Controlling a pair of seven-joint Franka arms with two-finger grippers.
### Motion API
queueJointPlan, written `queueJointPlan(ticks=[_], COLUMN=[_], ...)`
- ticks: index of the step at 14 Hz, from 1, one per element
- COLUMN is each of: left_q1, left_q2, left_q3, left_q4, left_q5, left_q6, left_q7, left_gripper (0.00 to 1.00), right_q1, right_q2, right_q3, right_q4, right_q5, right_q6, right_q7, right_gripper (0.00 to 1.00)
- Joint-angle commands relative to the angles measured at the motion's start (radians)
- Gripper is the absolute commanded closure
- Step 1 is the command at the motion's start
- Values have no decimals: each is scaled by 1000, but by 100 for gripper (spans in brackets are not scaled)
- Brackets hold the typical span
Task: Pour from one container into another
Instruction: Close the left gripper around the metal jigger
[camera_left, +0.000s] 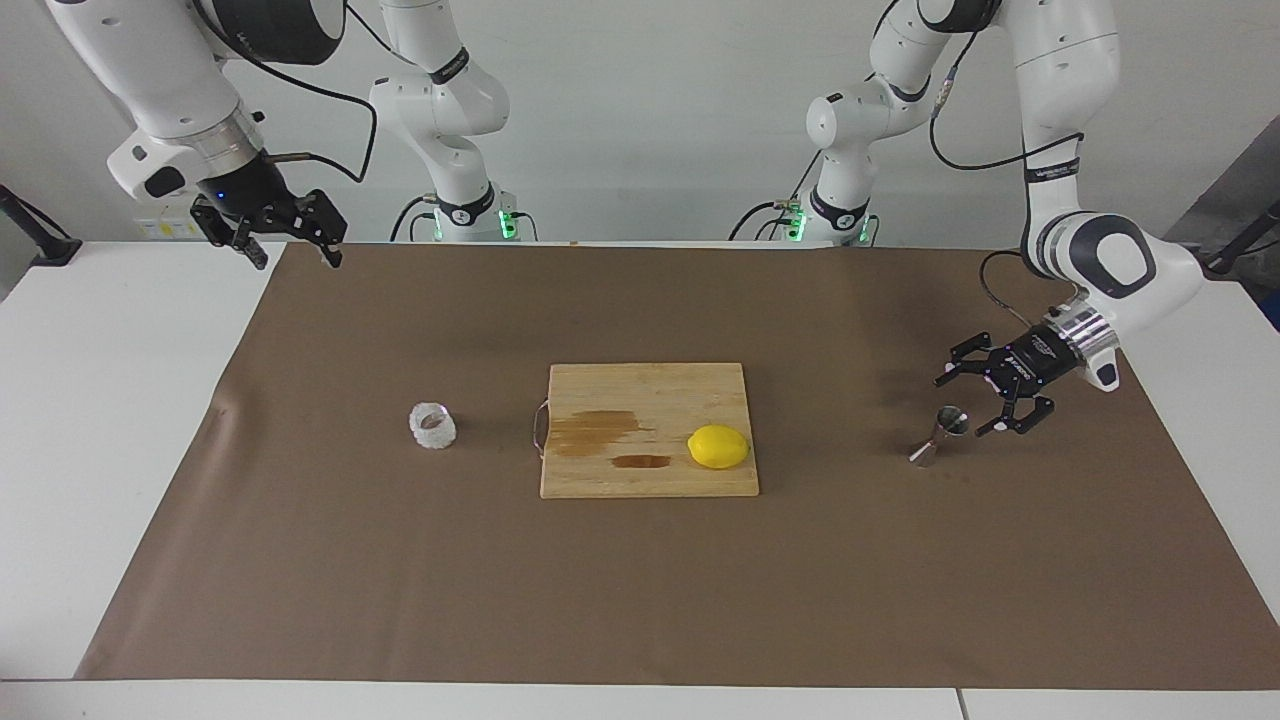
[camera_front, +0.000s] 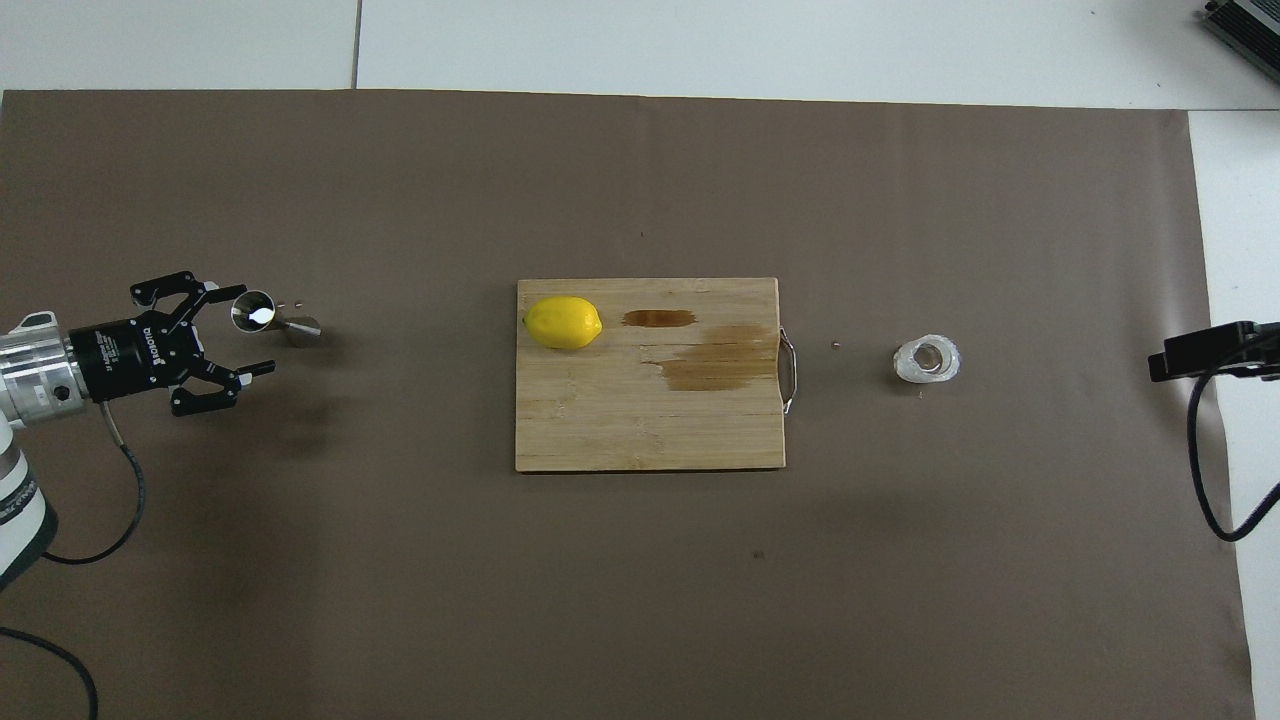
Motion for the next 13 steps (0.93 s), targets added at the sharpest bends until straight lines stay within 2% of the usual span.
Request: queueJointPlan(ticks=[1,11,13], left_q1=[-15,-15,-15], left_q2=[-23,-22,-22], left_q3=[7,7,7], left_q4=[-44,-42,-42], left_q5=[-41,-65,-67], left_q6=[40,41,41], left_q7=[49,49,49], left_gripper=[0,0,4], right_q1=[-13,-13,-13], right_q2=[-5,-5,-5], right_q3=[13,13,13], right_q4=[6,4,4], right_q5=[0,0,0], right_q6=[-18,-18,-20], right_q7=[13,13,13], right_gripper=[0,0,0])
